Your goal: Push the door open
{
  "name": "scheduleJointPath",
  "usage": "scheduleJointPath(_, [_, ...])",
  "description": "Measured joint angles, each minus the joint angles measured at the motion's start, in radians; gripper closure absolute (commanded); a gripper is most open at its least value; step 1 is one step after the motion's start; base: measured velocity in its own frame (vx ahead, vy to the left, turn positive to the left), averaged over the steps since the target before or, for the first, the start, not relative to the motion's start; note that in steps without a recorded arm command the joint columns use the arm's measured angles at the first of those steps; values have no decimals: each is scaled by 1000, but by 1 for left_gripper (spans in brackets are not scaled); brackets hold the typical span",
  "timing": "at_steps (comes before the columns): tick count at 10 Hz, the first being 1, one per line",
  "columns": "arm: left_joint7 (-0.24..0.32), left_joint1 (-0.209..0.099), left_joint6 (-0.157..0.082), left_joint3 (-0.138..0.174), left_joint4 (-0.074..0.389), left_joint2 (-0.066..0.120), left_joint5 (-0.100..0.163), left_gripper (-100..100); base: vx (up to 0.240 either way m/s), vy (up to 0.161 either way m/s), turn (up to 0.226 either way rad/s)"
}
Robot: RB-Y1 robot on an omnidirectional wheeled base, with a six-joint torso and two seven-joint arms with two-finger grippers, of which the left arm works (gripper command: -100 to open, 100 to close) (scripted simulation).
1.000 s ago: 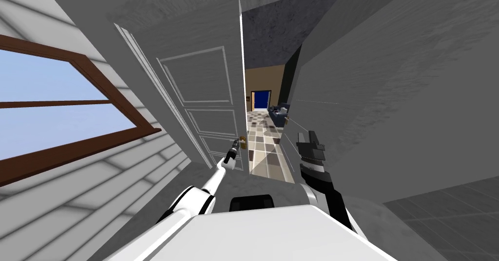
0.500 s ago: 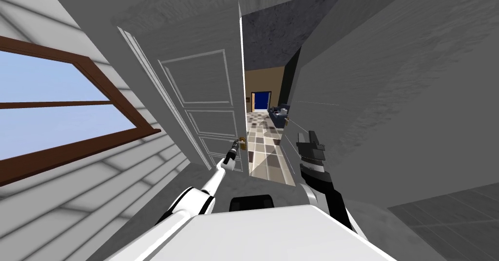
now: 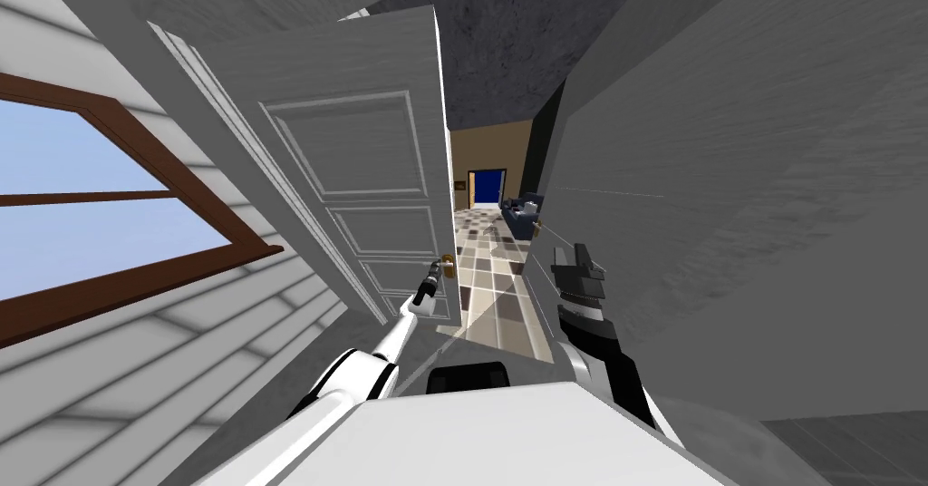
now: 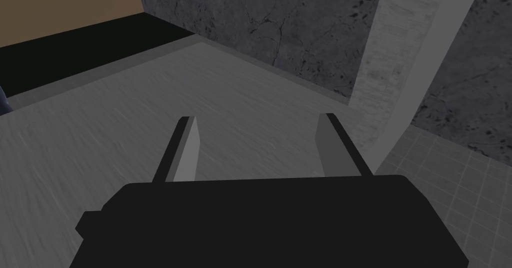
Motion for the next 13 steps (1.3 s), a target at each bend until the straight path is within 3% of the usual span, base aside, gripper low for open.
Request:
scheduleJointPath(1, [-3, -10, -11, 11, 23, 3, 4, 100, 186, -148, 87])
scheduleJointPath(4, [-14, -4, -17, 48, 24, 22, 15, 100, 183, -178, 87])
scheduleJointPath(5, [-15, -19, -25, 62, 54, 27, 19, 100, 126, -107, 59])
scheduleJointPath(7, [-19, -8, -18, 73, 29, 35, 22, 100, 91, -58, 20])
scheduleJointPath(8, [-25, -13, -27, 87, 51, 35, 26, 100, 152, -154, 86])
scheduleJointPath(10, [-38, 9, -8, 110, 23, 43, 32, 100, 155, -159, 107])
scheduleJointPath(11, [-39, -8, -17, 122, 57, 50, 36, 100, 105, -76, 22])
scheduleJointPath(13, [-45, 20, -1, 138, 7, 58, 40, 100, 151, -118, 60])
